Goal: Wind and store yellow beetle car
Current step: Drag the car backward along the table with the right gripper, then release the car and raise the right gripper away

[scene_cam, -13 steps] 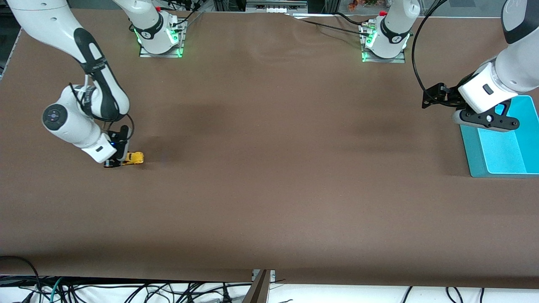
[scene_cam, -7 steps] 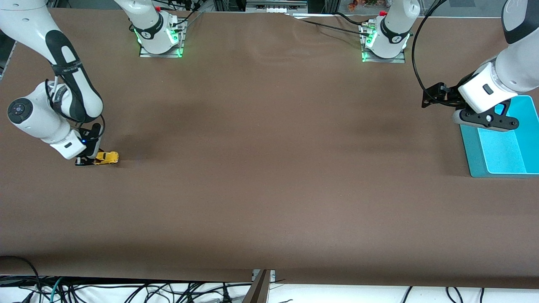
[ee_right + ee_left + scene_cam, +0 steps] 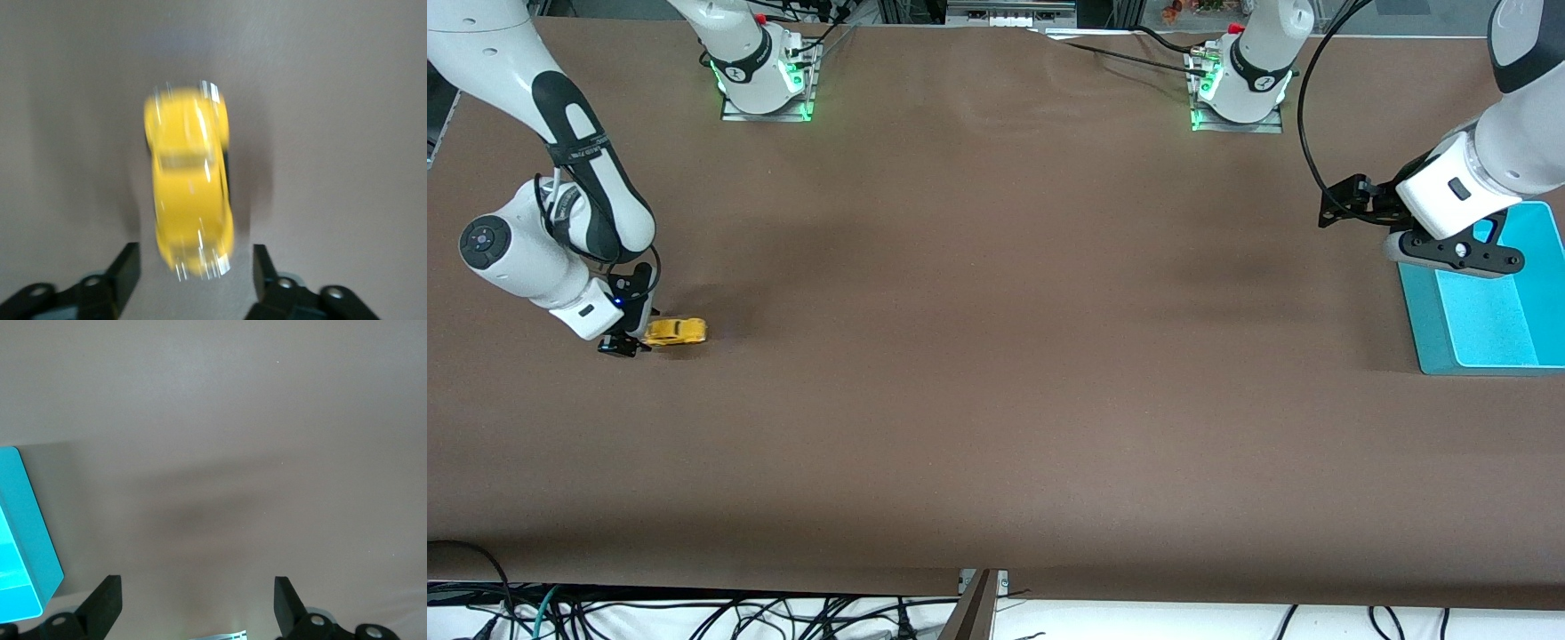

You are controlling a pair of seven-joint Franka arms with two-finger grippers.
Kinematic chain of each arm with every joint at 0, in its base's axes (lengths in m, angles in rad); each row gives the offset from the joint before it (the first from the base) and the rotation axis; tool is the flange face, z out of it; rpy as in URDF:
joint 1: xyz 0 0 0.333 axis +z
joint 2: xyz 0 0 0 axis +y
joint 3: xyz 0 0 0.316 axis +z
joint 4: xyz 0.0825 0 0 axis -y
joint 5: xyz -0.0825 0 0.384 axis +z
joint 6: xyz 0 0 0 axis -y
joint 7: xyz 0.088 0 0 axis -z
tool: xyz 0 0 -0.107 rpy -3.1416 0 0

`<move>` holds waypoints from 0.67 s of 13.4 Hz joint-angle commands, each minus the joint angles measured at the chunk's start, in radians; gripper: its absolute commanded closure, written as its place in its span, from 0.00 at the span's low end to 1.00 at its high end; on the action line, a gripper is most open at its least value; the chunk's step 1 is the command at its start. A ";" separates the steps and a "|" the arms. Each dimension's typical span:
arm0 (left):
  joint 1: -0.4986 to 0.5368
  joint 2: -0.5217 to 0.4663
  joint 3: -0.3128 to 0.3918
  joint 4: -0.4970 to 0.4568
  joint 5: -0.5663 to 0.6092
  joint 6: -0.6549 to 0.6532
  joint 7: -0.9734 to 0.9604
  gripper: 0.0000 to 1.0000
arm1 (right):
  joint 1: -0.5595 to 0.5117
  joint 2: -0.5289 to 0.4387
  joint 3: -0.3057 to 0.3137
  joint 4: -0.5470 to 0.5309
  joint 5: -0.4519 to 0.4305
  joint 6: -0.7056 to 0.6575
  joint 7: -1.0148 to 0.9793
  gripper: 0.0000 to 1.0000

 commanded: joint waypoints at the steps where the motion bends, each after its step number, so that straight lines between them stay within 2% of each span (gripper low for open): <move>1: 0.005 0.009 0.001 0.021 -0.025 -0.019 0.001 0.00 | -0.010 -0.008 0.015 0.047 0.020 -0.066 -0.015 0.00; 4: 0.005 0.009 0.001 0.021 -0.025 -0.021 0.001 0.00 | -0.010 -0.010 0.016 0.093 0.022 -0.132 -0.011 0.00; 6: 0.005 0.009 0.001 0.021 -0.025 -0.019 0.001 0.00 | -0.008 -0.010 0.016 0.124 0.061 -0.158 0.001 0.00; 9: 0.005 0.009 0.001 0.020 -0.025 -0.021 0.003 0.00 | -0.008 -0.033 0.033 0.213 0.085 -0.288 0.186 0.00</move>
